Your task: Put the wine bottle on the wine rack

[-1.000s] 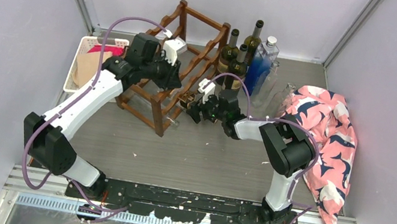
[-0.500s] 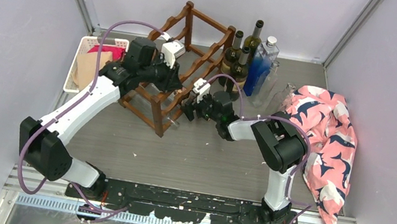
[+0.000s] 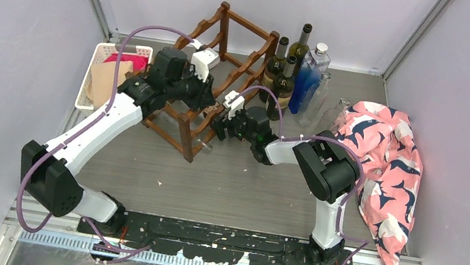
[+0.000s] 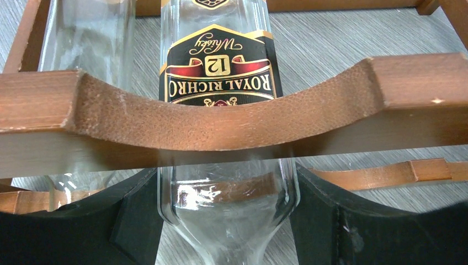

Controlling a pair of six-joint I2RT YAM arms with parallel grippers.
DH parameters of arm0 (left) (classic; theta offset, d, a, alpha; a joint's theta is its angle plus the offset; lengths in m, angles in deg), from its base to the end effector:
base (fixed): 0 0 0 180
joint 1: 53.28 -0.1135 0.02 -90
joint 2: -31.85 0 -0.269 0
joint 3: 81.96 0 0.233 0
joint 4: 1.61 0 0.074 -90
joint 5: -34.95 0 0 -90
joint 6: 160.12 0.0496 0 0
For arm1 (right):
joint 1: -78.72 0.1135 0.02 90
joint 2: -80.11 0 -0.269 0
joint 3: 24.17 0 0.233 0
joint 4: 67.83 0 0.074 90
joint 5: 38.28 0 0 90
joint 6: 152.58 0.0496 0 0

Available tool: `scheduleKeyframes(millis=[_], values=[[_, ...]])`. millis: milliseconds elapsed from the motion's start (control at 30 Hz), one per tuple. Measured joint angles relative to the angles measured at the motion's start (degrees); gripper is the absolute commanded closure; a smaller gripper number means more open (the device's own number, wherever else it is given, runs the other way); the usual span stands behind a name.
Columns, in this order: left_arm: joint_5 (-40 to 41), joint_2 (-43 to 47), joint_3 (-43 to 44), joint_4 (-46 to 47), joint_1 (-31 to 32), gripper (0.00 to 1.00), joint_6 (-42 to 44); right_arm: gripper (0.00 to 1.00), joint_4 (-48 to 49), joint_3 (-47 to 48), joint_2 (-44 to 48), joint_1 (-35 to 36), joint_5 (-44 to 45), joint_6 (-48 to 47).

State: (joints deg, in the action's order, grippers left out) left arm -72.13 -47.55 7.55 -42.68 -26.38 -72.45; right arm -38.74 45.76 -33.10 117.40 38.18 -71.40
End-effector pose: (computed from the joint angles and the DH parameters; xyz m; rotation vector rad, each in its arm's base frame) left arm 0.2645 -0.1505 0.3564 0.6327 2.0508 -0.6162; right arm 0.3160 0.2679 0.1710 -0.8980 1.6179 0.5810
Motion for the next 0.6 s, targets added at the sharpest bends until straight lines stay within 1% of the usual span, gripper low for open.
scheduleKeyframes(millis=[167, 300, 400, 600], values=[[2.1, 0.5, -0.1, -0.2, 0.5, 0.85, -0.6, 0.85, 0.3, 0.1, -0.3, 0.0, -0.1, 0.2], [2.6, 0.7, -0.1, -0.5, 0.5, 0.82, -0.9, 0.85, 1.4, 0.1, -0.8, 0.1, -0.4, 0.3], [2.7, 0.8, -0.1, -0.7, 0.5, 0.77, -1.2, 0.85, 1.6, 0.2, -0.9, 0.1, -0.7, 0.5], [3.3, 2.1, 0.0, -2.4, 0.4, 0.64, -1.8, 0.78, -0.3, 1.2, -0.9, 0.4, -1.3, 1.4]])
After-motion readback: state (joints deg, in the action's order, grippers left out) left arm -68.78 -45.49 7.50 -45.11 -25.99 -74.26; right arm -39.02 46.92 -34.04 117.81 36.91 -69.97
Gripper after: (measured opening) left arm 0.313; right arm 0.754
